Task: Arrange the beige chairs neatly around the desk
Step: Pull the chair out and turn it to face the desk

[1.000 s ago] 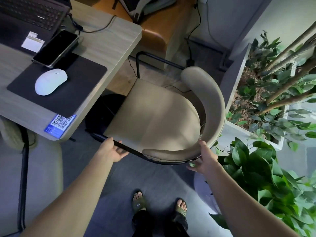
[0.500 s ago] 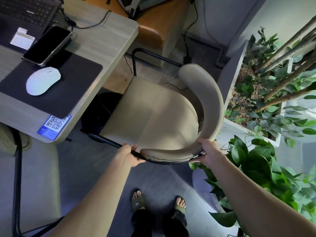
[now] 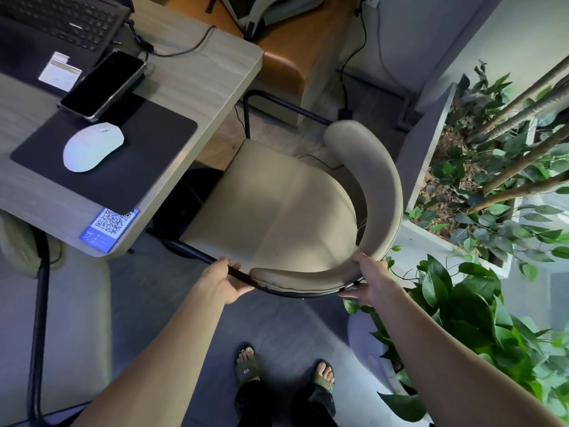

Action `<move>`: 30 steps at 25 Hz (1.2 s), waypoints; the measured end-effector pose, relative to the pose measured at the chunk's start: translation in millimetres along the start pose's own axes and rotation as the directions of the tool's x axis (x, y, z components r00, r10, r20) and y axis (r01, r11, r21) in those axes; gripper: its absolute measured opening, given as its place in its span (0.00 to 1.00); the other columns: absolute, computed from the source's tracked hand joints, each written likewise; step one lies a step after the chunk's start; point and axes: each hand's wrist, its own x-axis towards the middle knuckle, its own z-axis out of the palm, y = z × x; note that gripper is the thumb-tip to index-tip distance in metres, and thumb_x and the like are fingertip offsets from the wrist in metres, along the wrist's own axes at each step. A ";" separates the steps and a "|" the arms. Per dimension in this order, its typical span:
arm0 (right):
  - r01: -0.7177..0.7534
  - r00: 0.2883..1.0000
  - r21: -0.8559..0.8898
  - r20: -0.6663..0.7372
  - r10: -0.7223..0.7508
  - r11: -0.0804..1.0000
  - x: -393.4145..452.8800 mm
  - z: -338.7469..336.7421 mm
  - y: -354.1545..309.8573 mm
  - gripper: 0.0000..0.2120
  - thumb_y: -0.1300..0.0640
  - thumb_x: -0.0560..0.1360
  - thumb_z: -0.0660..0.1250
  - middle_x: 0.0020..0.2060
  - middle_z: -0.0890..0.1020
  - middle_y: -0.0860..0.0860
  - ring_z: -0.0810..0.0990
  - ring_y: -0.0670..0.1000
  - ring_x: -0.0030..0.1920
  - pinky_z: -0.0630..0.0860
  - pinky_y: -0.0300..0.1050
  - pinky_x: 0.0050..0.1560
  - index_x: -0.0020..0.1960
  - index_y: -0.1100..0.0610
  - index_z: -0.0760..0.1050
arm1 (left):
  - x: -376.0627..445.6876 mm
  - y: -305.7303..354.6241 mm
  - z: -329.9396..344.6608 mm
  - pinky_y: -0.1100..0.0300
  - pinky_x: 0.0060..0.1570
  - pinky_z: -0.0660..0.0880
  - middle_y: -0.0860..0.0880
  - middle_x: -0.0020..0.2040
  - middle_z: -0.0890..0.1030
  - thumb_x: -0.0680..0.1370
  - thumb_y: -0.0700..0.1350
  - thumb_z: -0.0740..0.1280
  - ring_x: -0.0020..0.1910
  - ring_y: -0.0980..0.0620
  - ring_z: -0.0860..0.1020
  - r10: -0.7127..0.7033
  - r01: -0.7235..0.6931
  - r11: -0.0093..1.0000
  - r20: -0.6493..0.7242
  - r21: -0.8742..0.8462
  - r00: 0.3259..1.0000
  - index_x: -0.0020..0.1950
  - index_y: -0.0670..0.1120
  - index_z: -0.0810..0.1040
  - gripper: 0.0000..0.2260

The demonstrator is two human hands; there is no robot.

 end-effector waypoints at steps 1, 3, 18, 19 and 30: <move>0.004 1.000 -0.012 0.002 -0.004 1.000 -0.7 -0.3 0.7 0.22 0.59 0.78 0.66 0.52 0.71 0.59 0.76 0.68 0.58 0.79 0.71 0.40 0.68 0.55 0.60 | 0.4 -1.7 -0.2 0.34 0.56 0.73 0.45 0.45 0.78 0.83 0.49 0.61 0.48 0.40 0.77 0.015 -0.015 1.000 -0.002 0.005 1.000 0.44 0.43 0.72 0.11; 0.002 1.000 -0.026 0.004 -0.002 1.000 -1.7 -2.1 4.0 0.22 0.59 0.78 0.65 0.55 0.71 0.59 0.76 0.69 0.59 0.80 0.70 0.37 0.68 0.55 0.60 | 2.1 -9.2 -1.0 0.36 0.57 0.74 0.45 0.44 0.78 0.83 0.49 0.60 0.46 0.42 0.77 0.049 -0.049 0.998 0.000 0.033 0.999 0.44 0.43 0.71 0.12; -0.029 0.999 0.011 -0.038 0.029 1.000 8.6 -21.4 13.9 0.19 0.62 0.77 0.65 0.64 0.70 0.62 0.73 0.71 0.62 0.75 0.72 0.35 0.65 0.58 0.62 | 14.8 -33.6 2.5 0.34 0.60 0.71 0.45 0.41 0.76 0.84 0.48 0.58 0.49 0.42 0.76 0.090 -0.090 0.994 0.005 0.056 0.996 0.42 0.42 0.68 0.13; -0.032 0.999 0.025 -0.042 0.033 0.999 7.8 -21.2 13.4 0.20 0.62 0.77 0.65 0.64 0.70 0.62 0.73 0.70 0.61 0.75 0.72 0.37 0.66 0.58 0.62 | 14.8 -32.6 3.3 0.34 0.61 0.70 0.45 0.41 0.76 0.84 0.48 0.58 0.50 0.42 0.75 0.085 -0.086 0.995 0.008 0.056 0.996 0.42 0.42 0.68 0.14; -0.007 1.000 0.203 -0.009 0.009 0.979 -41.0 -27.7 21.7 0.19 0.54 0.79 0.67 0.57 0.76 0.59 0.78 0.58 0.49 0.75 0.56 0.53 0.67 0.59 0.69 | -9.2 -13.1 -23.3 0.49 0.56 0.76 0.43 0.47 0.80 0.81 0.48 0.62 0.52 0.45 0.79 0.015 -0.031 0.984 0.092 0.175 0.996 0.58 0.41 0.74 0.12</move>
